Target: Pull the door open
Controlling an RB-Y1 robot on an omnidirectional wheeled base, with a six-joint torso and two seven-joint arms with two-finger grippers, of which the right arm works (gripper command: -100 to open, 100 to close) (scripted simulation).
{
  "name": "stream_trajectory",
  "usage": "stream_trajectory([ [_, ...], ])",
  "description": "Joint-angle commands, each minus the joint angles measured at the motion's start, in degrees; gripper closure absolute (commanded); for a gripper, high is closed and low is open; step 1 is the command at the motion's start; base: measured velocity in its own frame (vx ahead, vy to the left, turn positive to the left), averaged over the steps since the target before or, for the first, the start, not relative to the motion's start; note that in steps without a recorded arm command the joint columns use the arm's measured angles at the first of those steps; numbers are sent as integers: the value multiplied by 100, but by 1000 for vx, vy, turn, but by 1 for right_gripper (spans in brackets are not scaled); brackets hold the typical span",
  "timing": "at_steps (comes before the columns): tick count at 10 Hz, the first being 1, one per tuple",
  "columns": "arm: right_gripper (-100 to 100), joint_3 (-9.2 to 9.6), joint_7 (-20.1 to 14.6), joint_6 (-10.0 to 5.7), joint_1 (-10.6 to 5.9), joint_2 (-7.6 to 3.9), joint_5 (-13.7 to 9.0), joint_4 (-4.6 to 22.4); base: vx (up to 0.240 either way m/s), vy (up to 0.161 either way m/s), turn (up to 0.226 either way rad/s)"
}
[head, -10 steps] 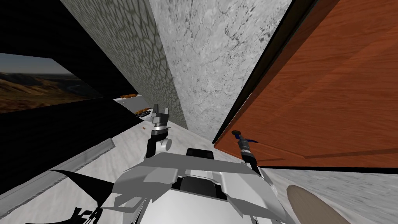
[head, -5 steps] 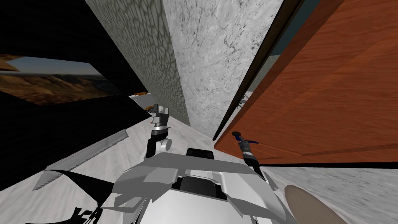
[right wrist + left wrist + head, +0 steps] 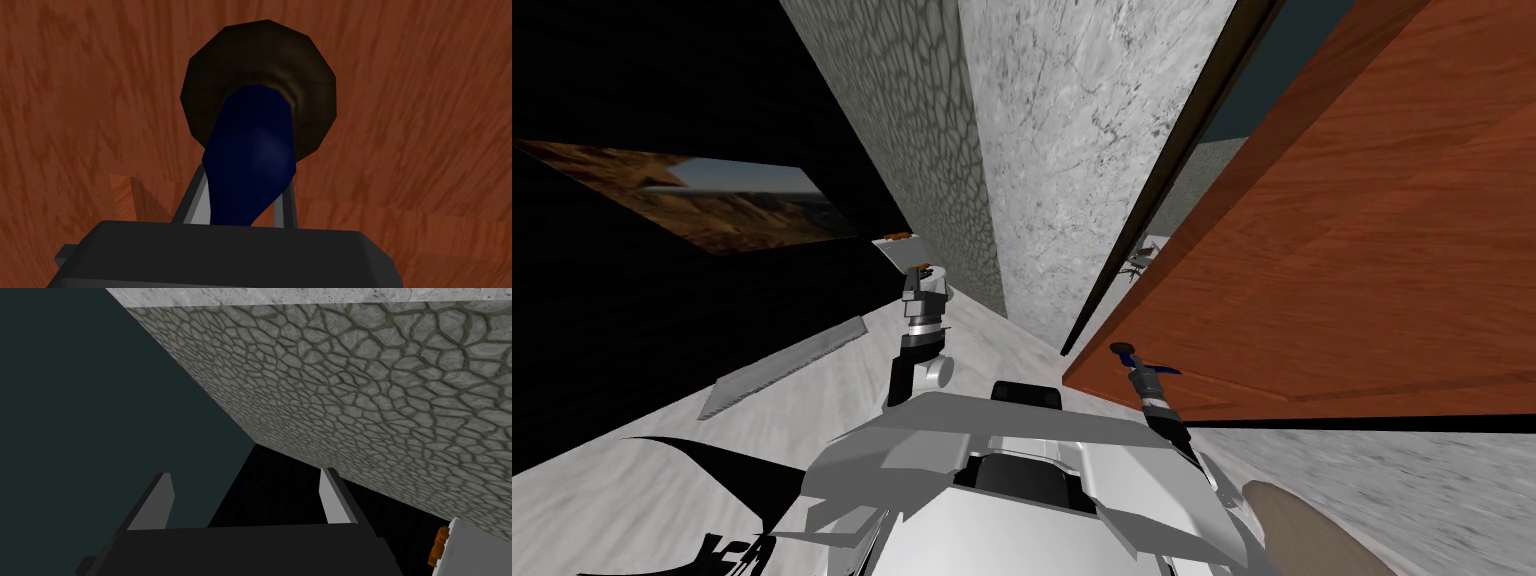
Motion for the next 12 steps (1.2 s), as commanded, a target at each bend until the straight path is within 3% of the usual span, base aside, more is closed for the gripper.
stream_trajectory([
  [1,100,48,-84,-174,78,-77,31,43,-224,-37,159],
  [4,100,117,-231,-438,238,-217,71,81,-240,-54,143],
  [5,100,115,-203,-377,215,-178,64,79,-97,-16,21],
  [6,100,149,-269,-527,273,-228,84,156,-158,-50,215],
  [12,100,214,-466,-1054,423,-450,136,407,-237,-60,175],
])
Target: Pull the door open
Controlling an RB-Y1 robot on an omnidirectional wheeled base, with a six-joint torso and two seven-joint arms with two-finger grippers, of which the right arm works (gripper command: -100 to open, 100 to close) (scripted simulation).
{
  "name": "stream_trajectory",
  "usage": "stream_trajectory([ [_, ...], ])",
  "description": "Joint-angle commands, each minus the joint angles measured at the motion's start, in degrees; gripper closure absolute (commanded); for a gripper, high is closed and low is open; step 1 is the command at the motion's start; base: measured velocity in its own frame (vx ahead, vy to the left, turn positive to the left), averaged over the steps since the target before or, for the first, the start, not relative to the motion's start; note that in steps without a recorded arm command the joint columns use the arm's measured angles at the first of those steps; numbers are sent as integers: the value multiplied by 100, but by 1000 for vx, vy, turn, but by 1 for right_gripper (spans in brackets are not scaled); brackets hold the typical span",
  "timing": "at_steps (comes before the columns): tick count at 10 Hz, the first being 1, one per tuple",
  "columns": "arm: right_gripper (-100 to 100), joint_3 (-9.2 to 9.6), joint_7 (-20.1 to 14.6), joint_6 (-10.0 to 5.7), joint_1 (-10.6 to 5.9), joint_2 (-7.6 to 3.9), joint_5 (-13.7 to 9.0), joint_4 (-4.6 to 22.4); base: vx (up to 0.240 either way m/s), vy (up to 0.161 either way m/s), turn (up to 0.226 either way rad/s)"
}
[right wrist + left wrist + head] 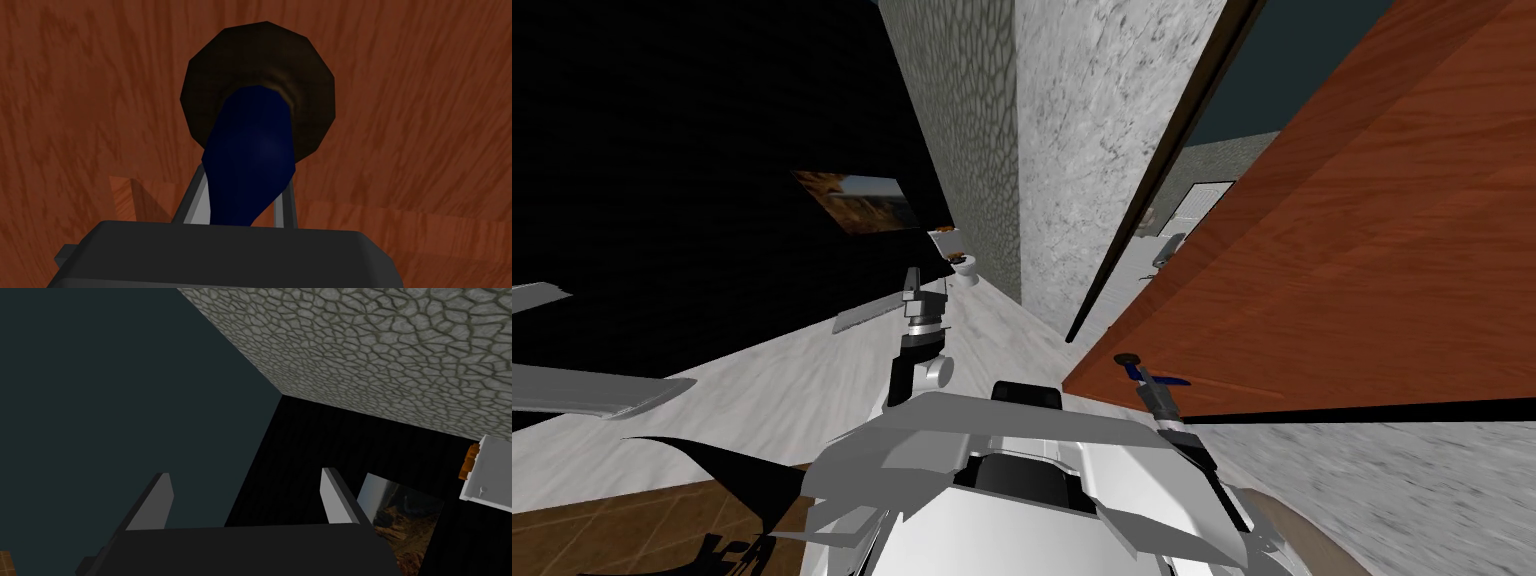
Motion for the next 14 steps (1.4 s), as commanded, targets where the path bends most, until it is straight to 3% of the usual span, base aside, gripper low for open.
stream_trajectory([
  [1,100,-11,-38,-139,54,-64,4,41,-199,-18,116],
  [2,100,-3,-61,-200,71,-90,10,71,-222,-52,108],
  [3,100,12,-45,-128,71,-51,13,30,-105,-27,27],
  [14,100,59,-238,-856,187,-270,103,485,-193,-53,148],
])
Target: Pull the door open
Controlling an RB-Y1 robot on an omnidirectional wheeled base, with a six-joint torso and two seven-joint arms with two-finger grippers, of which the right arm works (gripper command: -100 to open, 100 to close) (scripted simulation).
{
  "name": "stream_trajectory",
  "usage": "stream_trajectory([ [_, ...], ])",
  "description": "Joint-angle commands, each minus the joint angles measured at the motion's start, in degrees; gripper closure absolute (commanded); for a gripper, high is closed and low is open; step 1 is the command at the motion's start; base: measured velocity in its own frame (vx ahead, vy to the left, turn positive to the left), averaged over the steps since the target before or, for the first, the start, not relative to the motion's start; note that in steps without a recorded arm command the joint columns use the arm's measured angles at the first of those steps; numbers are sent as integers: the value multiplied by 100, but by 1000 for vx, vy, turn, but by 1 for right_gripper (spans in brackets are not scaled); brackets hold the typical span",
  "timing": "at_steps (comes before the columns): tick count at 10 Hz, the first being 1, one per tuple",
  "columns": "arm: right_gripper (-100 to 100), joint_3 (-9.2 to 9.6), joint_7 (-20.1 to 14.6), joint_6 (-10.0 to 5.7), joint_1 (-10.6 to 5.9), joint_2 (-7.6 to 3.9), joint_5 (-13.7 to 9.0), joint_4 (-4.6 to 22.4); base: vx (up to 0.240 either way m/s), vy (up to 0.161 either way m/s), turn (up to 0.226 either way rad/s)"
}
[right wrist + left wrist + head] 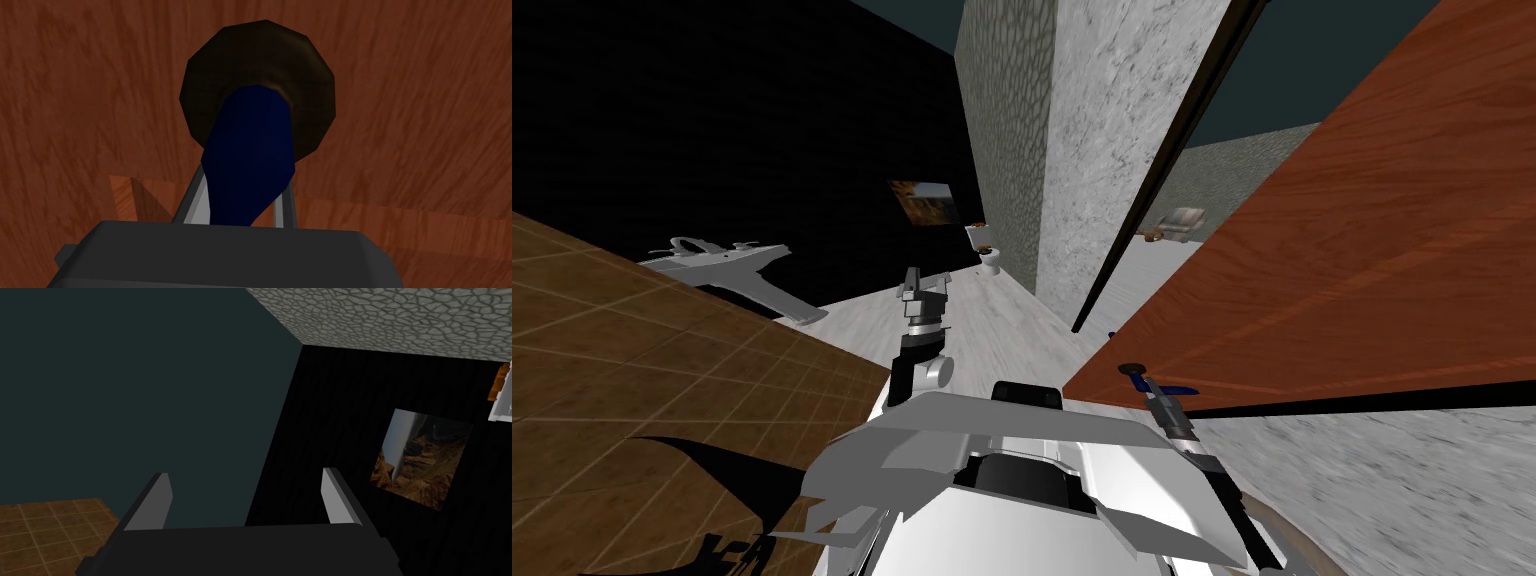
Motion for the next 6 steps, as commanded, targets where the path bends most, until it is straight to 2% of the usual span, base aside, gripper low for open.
stream_trajectory([
  [1,100,0,0,0,0,0,0,0,-79,-30,32],
  [4,100,26,-36,-88,-55,-34,28,115,-170,-31,140],
  [6,100,34,-57,-145,-99,-65,43,191,-205,-77,134],
])
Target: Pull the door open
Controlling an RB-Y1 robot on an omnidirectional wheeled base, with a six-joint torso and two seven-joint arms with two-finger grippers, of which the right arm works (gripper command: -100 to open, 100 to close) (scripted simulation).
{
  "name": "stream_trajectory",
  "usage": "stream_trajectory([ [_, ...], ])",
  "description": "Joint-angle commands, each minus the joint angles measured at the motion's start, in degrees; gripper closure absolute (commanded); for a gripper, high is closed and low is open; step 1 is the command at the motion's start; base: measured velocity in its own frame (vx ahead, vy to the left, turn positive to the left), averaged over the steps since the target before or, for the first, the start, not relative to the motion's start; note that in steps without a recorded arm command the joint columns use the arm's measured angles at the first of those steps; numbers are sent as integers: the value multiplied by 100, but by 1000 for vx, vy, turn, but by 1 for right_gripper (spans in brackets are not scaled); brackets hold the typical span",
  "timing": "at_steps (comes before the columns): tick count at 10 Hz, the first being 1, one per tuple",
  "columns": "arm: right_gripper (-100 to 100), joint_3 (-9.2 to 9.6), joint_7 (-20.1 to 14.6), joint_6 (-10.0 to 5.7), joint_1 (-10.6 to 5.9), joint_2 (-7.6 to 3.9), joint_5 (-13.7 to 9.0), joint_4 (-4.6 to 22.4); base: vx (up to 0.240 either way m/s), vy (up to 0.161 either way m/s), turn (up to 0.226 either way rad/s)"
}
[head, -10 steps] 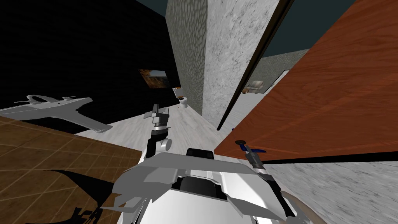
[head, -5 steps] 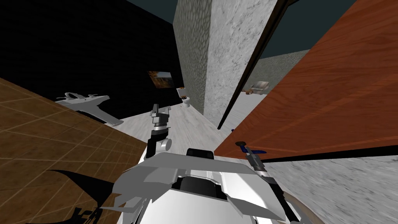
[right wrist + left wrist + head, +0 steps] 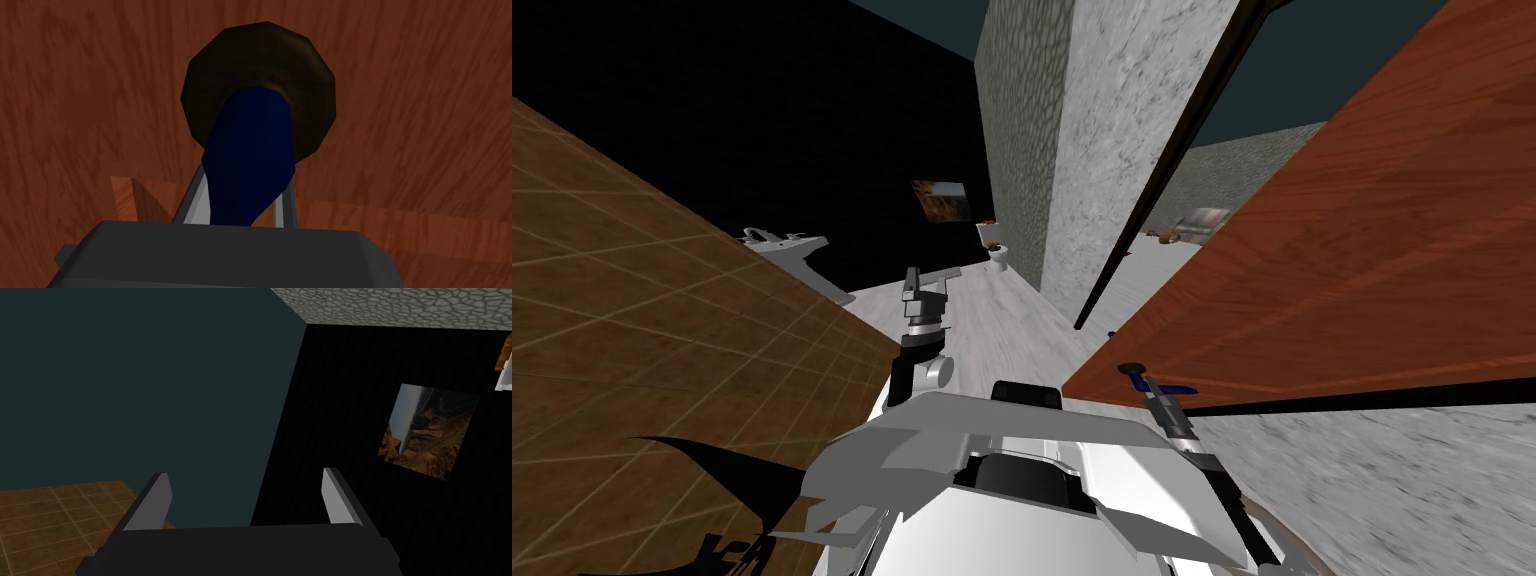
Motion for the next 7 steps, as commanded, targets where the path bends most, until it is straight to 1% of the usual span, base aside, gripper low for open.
stream_trajectory([
  [1,100,-4,-11,-60,-22,-37,11,61,-203,-56,157],
  [3,100,5,-34,-120,-68,-71,26,141,-213,-68,155],
  [7,100,19,-74,-225,-148,-128,53,280,-207,-43,127],
])
